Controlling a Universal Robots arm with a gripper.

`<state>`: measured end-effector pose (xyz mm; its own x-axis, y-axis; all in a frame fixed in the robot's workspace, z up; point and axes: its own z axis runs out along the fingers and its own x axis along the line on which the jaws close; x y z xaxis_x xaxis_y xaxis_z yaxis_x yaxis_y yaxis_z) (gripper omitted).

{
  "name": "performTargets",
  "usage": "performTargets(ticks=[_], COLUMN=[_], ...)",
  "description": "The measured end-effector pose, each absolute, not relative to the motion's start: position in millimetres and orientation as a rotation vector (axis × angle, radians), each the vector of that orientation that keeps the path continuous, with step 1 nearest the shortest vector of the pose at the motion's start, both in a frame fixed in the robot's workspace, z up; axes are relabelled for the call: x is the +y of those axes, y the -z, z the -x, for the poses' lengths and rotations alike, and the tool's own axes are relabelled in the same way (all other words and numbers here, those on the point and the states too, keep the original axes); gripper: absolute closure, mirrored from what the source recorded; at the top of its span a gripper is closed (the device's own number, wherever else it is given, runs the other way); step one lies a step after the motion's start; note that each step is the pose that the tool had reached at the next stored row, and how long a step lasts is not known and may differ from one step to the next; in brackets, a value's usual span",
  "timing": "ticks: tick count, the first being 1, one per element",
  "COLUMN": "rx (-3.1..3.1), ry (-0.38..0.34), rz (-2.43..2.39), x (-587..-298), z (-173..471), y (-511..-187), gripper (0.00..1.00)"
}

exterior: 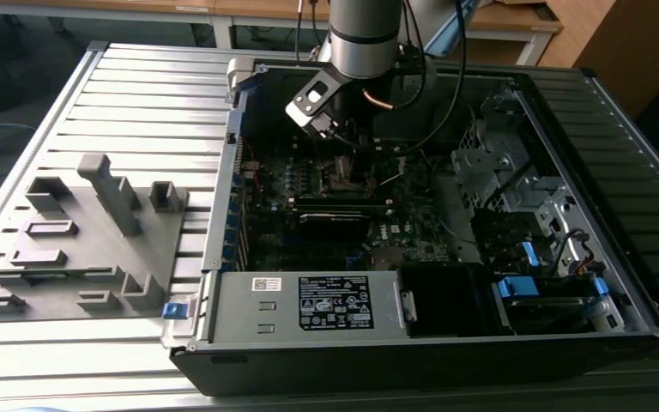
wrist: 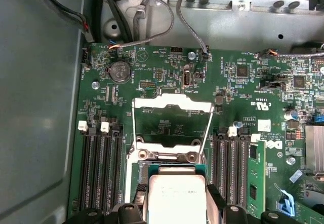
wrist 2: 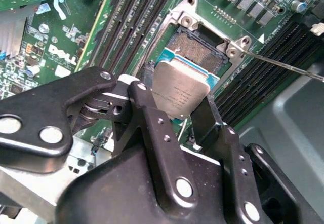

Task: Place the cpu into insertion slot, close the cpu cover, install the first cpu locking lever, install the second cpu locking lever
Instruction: 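Place the cpu into insertion slot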

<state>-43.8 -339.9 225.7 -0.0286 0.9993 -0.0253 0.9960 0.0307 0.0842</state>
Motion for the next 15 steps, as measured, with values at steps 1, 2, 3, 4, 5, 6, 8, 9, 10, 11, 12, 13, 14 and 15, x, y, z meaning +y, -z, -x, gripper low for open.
performTargets(ticks=[1, 2, 3, 4, 5, 6, 8, 9, 10, 11, 12, 13, 14, 15], rx=[2.199, 2.199, 2.199, 2.199, 2.199, 2.200, 2.200, 2.200, 2.201, 2.201, 2.201, 2.201, 2.201, 2.201], ry=[-0.066, -0.066, -0.066, -0.067, -0.068, -0.069, -0.070, -0.071, -0.071, -0.072, -0.073, -0.073, -0.073, -0.074], rz=[-2.134, -2.134, -2.135, -2.135, -2.135, -2.136, -2.136, -2.136, -2.136, -2.137, -2.137, -2.137, -2.137, -2.138], x=[-339.9, -339.9, -339.9, -340.0, -339.9, -339.9, -339.6, -339.5, -339.4, -339.2, -339.0, -338.7, -338.2, -337.6], z=[43.8, 43.8, 44.5, 45.5, 46.5, 47.4, 48.5, 49.1, 49.5, 49.9, 50.3, 50.5, 50.5, 50.6], y=[-225.7, -225.7, -225.7, -225.6, -225.5, -225.3, -224.4, -223.6, -222.7, -222.0, -221.6, -221.3, -221.0, -220.8], gripper=[0.46, 0.46, 0.46, 0.46, 0.46, 0.46, 0.46, 0.46, 0.46, 0.46, 0.46, 0.46, 0.46, 0.46])
